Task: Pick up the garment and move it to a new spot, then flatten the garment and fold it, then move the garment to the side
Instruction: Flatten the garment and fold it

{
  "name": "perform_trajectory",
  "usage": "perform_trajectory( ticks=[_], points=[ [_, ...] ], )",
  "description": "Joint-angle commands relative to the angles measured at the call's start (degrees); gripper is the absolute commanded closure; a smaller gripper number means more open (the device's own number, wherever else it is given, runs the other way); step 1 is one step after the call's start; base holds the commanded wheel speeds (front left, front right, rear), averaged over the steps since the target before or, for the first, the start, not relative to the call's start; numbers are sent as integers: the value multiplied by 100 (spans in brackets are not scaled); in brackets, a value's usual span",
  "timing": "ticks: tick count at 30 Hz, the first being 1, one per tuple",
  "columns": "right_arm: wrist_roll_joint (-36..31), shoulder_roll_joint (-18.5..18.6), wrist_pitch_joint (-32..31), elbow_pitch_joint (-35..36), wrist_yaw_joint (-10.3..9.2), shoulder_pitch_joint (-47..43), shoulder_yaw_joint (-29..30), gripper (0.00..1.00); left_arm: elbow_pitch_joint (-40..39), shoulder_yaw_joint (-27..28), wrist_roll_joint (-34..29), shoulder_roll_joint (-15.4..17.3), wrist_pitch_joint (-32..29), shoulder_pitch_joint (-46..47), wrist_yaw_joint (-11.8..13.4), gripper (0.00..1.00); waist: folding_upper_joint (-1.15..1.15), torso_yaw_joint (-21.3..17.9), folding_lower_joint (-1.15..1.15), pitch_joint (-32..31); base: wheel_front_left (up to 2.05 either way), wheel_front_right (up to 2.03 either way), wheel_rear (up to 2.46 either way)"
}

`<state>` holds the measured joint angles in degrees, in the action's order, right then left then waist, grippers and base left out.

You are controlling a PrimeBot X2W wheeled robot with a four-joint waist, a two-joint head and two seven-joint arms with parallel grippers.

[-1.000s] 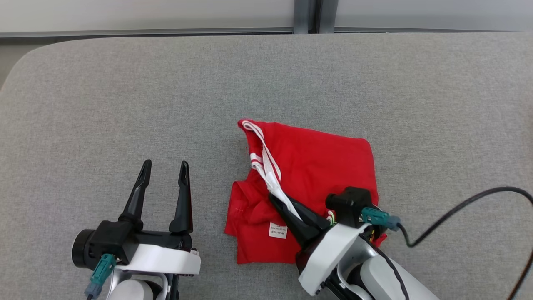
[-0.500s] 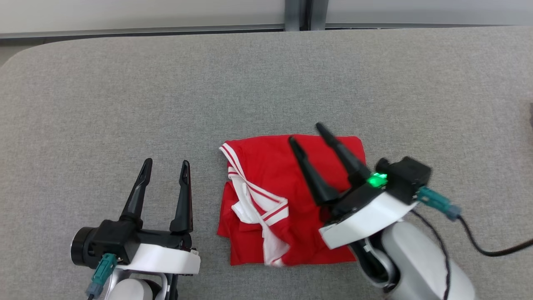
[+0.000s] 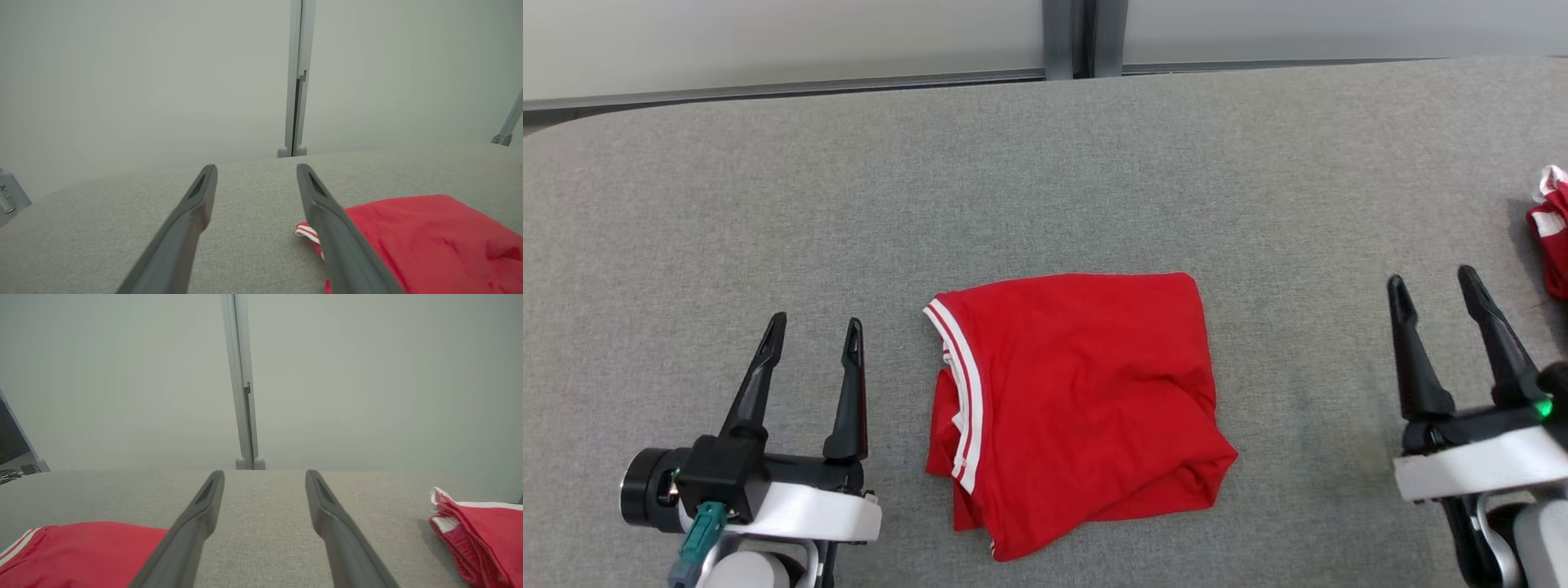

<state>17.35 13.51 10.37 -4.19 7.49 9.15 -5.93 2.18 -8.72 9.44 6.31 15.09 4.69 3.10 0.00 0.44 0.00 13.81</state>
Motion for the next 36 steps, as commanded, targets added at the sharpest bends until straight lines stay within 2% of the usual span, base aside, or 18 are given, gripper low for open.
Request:
perform_trajectory(
  ticks=[1, 8, 24, 36],
  points=[
    [-39, 10, -30, 48, 0, -90, 50, 0, 1, 25, -32, 30, 6, -60, 23, 0, 0, -30, 0, -35, 0, 0, 0],
    [-303, -132, -223, 394, 0, -800, 461, 0, -1, 68, -9, 146, -12, -255, 65, 0, 0, -141, 0, -221, 0, 0, 0],
    [-508, -379, -562, 841, 0, -1510, 500, 0, -106, 14, 57, 174, -141, -794, 238, 0, 0, -207, 0, -775, 0, 0, 0],
    [-442, -390, -680, 941, 0, -1582, 440, 0, -199, -28, 115, 191, -232, -945, 304, 0, 0, -181, 0, -860, 0, 0, 0]
  ],
)
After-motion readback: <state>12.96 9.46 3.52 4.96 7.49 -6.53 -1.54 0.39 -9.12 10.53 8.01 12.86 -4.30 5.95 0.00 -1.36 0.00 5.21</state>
